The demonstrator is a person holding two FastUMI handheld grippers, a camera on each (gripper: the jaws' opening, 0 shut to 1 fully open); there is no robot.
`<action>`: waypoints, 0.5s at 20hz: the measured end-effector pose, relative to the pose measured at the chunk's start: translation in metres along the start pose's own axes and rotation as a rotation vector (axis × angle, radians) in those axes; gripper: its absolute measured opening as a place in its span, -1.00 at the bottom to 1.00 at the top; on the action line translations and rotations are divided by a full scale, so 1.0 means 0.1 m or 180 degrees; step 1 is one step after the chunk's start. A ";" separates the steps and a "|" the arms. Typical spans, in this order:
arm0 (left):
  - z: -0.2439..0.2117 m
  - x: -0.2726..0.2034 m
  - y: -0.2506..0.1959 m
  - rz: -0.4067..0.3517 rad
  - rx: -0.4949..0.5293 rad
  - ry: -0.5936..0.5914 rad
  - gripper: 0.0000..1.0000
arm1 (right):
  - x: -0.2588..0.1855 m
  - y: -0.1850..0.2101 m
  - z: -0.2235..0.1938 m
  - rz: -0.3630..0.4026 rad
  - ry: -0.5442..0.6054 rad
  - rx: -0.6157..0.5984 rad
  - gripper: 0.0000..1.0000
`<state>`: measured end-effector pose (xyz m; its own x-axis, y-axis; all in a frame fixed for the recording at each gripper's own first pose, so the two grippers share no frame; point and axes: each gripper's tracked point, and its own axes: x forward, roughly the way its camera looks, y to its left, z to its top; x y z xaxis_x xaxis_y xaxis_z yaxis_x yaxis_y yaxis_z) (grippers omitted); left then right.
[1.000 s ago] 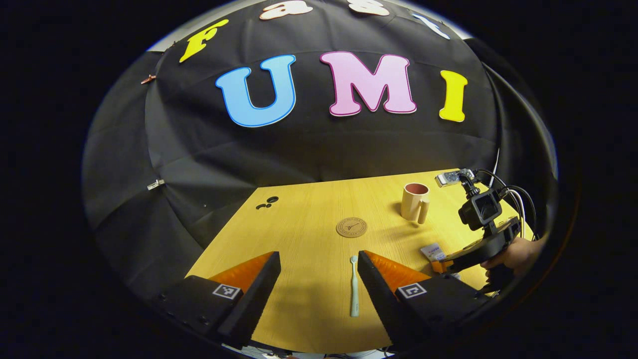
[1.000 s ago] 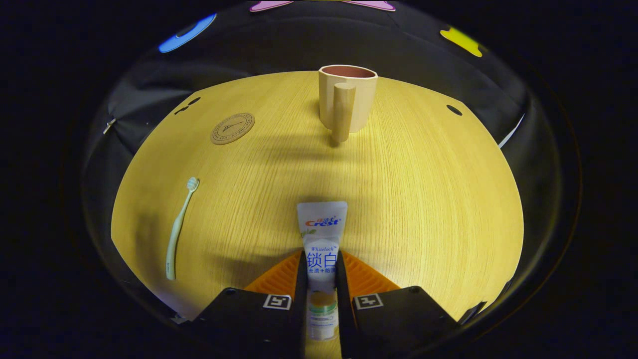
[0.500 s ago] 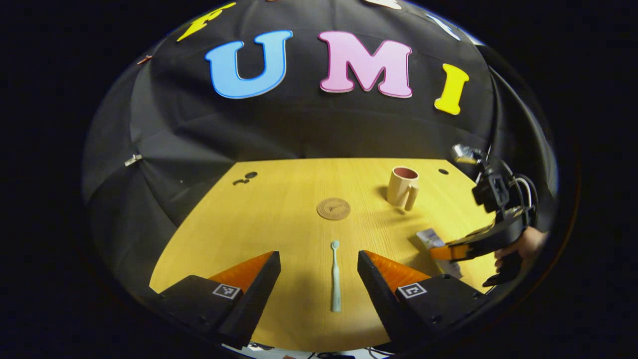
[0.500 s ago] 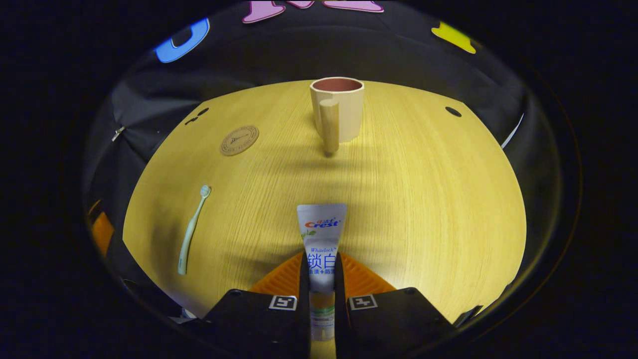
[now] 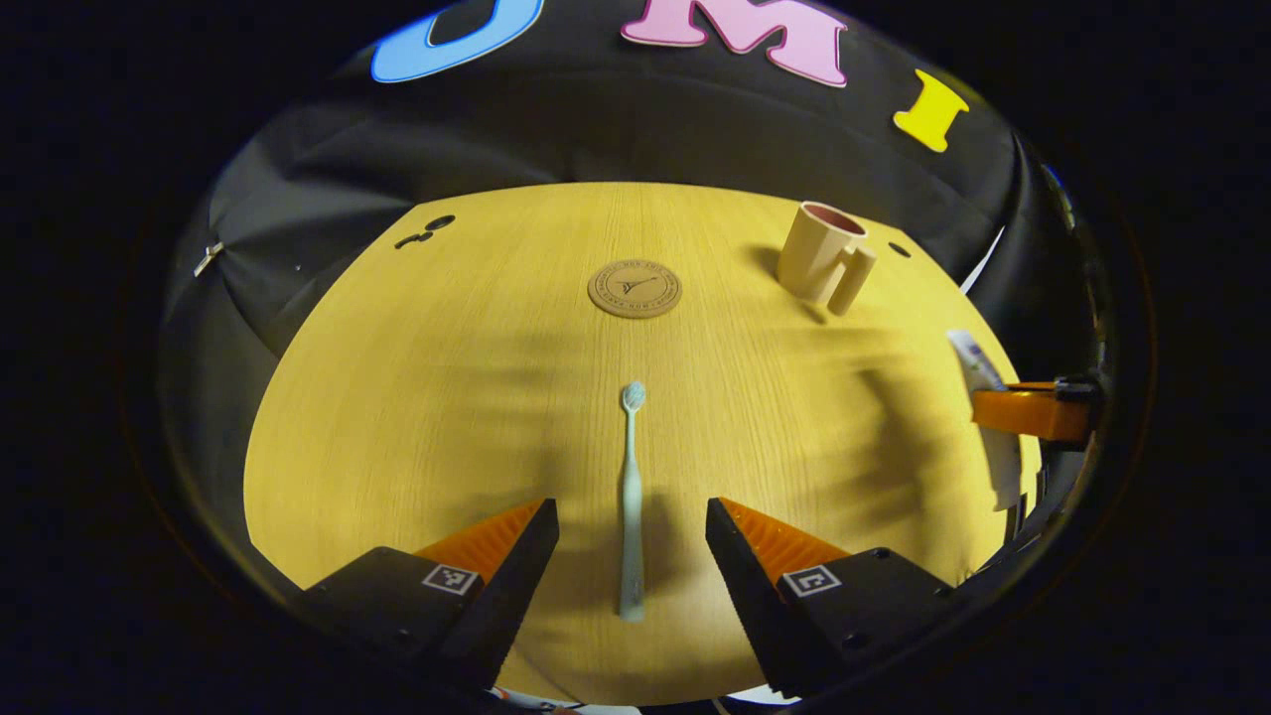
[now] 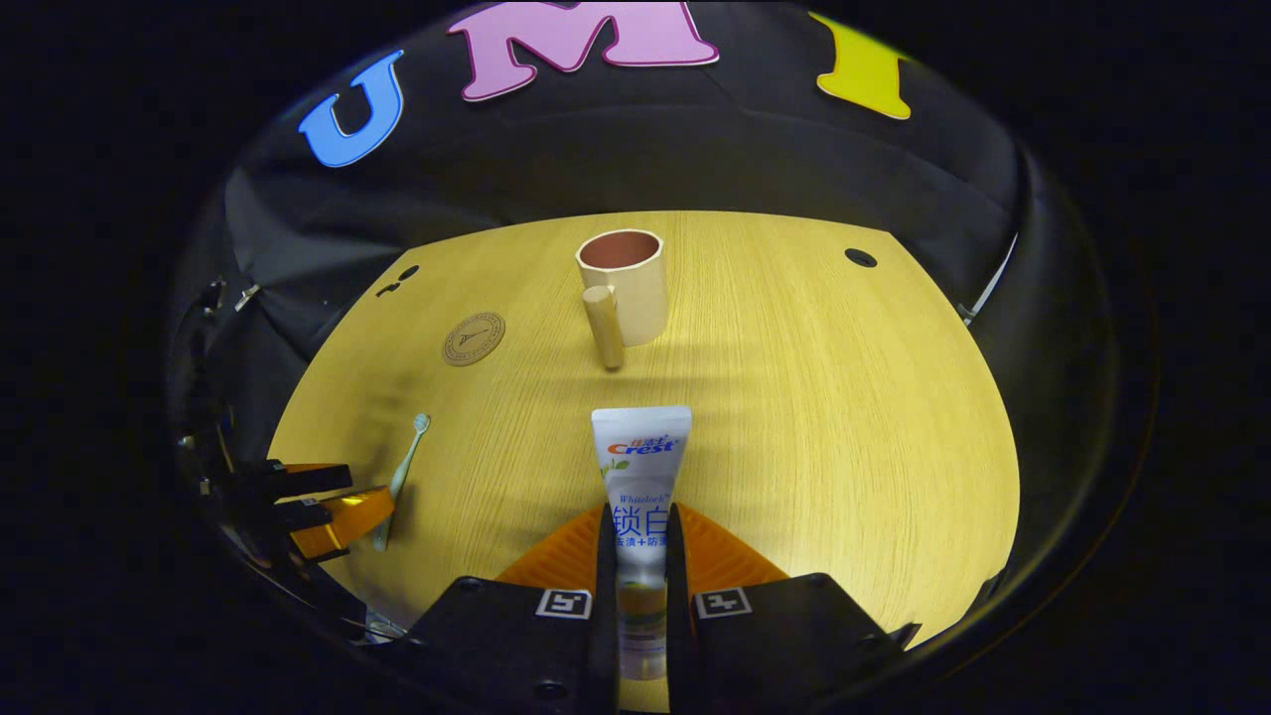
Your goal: Put the toothbrush and toothpaste on the desktop into the cup, then pick up the cup and place it on the coaster on the desktop.
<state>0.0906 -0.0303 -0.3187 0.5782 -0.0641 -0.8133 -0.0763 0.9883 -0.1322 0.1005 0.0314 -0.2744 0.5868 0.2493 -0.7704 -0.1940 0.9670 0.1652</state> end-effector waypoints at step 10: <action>-0.17 0.31 -0.04 0.0060 0.0035 0.0540 0.37 | -0.06 -0.09 0.07 0.0106 -0.0090 -0.0061 -0.55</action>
<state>0.0950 -0.0387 -0.3529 0.4313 -0.0671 -0.8997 -0.0764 0.9909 -0.1106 0.1046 0.0217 -0.2669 0.6017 0.2830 -0.7469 -0.2286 0.9570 0.1785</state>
